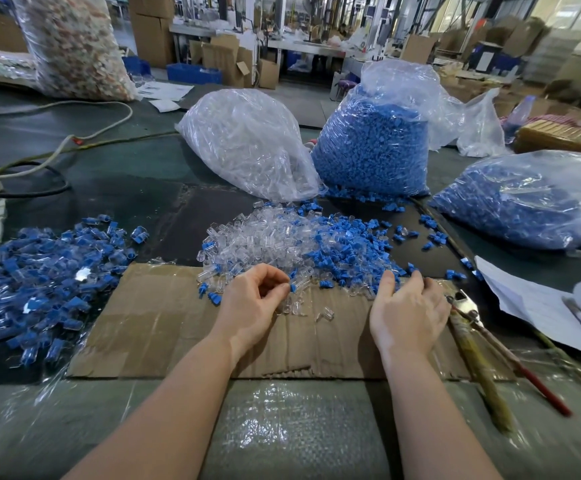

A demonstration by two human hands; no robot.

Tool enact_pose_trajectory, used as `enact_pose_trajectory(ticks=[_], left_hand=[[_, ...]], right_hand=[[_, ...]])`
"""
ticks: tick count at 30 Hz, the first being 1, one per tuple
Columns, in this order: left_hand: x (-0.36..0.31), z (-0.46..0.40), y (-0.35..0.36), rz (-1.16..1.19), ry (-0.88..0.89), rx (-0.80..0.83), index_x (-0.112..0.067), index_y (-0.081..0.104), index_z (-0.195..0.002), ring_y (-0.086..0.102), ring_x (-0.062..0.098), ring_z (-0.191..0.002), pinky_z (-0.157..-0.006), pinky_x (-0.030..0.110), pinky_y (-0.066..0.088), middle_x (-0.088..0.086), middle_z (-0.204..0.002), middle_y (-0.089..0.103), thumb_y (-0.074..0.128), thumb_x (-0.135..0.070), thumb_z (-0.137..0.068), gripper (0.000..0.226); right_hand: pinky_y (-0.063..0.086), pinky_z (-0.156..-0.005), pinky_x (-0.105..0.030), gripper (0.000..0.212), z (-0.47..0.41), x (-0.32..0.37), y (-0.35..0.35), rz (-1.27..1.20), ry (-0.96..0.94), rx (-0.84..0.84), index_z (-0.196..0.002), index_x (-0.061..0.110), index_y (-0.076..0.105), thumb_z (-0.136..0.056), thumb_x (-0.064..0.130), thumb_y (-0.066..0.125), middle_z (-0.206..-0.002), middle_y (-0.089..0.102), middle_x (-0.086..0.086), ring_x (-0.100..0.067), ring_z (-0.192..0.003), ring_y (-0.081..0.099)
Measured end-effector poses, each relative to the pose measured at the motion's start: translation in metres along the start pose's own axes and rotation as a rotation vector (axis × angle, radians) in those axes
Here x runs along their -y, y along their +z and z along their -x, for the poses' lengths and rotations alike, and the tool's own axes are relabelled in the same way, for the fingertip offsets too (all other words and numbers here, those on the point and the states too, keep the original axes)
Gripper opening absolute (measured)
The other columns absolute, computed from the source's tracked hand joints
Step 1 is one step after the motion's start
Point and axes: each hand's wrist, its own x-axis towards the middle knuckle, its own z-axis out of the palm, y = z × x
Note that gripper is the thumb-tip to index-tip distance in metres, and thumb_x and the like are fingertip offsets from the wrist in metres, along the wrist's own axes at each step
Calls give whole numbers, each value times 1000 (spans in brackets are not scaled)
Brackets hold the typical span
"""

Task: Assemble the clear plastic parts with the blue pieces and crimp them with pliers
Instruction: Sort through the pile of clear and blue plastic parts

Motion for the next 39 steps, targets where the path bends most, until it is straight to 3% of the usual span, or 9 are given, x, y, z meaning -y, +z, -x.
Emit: enact_pose_trajectory(ticks=[18, 22, 29, 39], left_hand=[[-2, 2, -1, -10, -8, 18, -20, 62, -86, 58, 5, -74, -66, 8, 45, -3, -81, 64, 63, -7, -86, 13], [-3, 3, -1, -12, -15, 18, -20, 62, -87, 58, 5, -75, -68, 10, 46, -3, -81, 64, 63, -7, -86, 13], [-3, 3, -1, -19, -3, 13, -24, 61, -83, 59, 6, -73, -67, 11, 46, -4, -79, 64, 64, -8, -85, 17], [-1, 3, -2, 0, -5, 8, -26, 61, -83, 59, 5, -74, -67, 10, 46, -5, -79, 65, 64, -8, -85, 18]], right_hand=[[-3, -114, -46, 65, -14, -13, -5, 120, 125, 70, -148, 14, 23, -96, 54, 22, -155, 10, -21, -33, -143, 5], [2, -114, -47, 63, -14, -12, -6, 130, 119, 74, -146, 14, 25, -97, 52, 23, -154, 14, -20, -34, -142, 9], [22, -108, -47, 56, -8, 0, -6, 89, 64, 71, -142, 10, 32, -98, 44, 29, -147, 30, -21, -38, -133, 25], [21, -110, -45, 51, 11, 25, 1, 40, -17, 147, -142, 7, 30, -100, 36, 28, -149, 27, -20, -36, -133, 24]])
